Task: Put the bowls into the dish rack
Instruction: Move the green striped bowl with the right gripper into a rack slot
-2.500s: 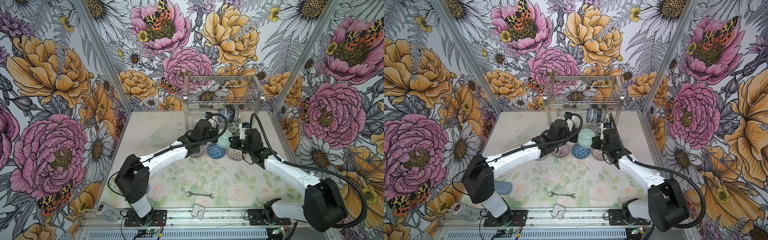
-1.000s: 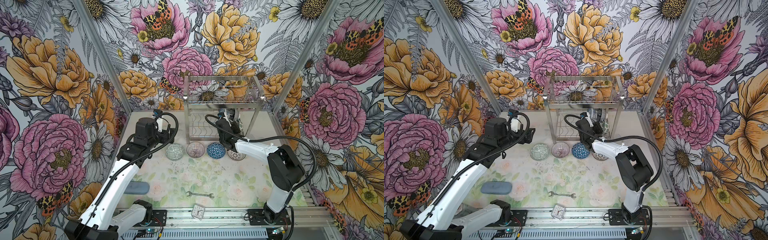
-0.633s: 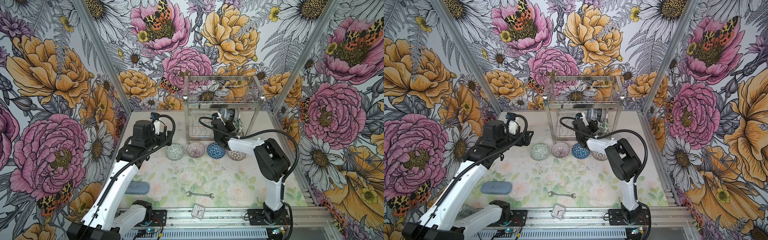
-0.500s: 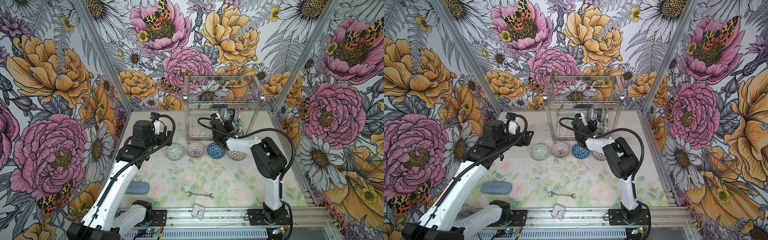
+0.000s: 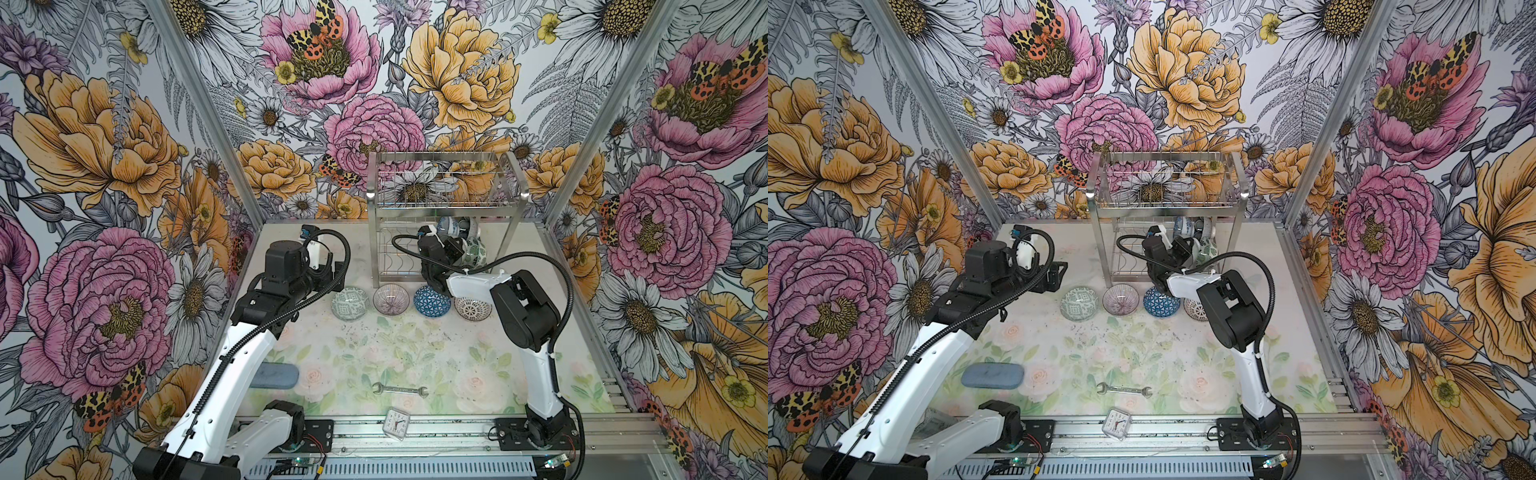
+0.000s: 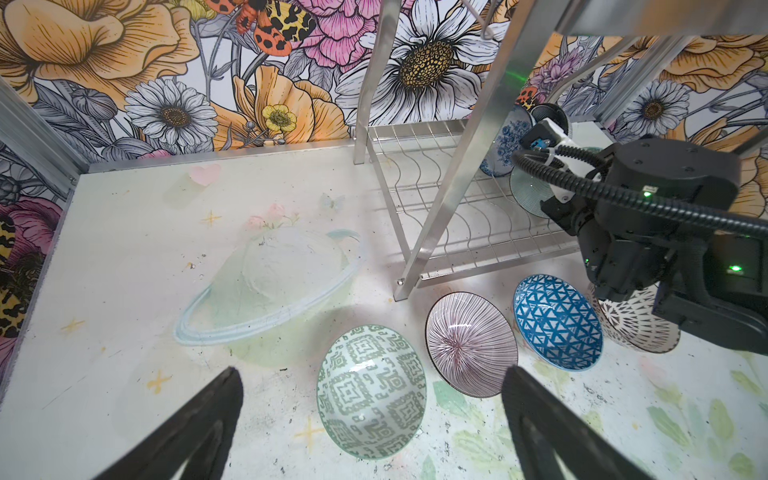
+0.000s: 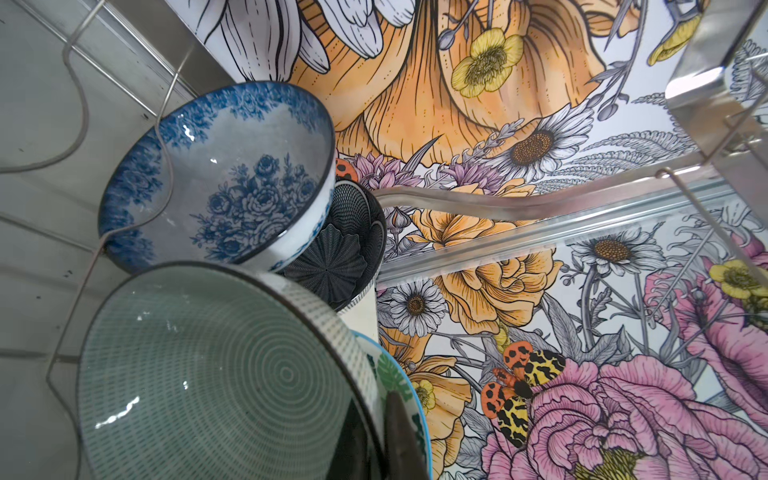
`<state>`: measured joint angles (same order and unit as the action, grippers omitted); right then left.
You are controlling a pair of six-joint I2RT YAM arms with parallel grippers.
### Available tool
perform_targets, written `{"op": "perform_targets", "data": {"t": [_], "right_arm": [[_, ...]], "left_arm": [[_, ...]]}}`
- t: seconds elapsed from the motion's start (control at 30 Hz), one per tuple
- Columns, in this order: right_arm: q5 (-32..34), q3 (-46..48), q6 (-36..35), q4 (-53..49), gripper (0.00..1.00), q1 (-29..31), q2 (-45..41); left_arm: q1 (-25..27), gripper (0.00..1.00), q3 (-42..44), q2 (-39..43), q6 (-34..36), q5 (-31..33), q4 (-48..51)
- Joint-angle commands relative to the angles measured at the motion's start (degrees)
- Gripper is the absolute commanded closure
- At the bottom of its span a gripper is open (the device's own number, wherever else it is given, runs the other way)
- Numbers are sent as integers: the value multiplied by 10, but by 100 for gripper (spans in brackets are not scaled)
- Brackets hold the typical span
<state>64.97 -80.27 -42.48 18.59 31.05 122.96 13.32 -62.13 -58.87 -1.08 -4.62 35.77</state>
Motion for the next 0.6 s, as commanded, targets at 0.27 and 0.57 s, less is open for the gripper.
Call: {"op": "perform_targets", "data": {"t": [0.27, 0.57], "right_arm": [[20, -33, -31, 59, 100, -5, 30], [8, -14, 17, 23, 100, 11, 9]], "left_arm": [[-1, 1, 1, 6, -2, -13, -13], [-2, 1, 0, 4, -2, -14, -13]]}}
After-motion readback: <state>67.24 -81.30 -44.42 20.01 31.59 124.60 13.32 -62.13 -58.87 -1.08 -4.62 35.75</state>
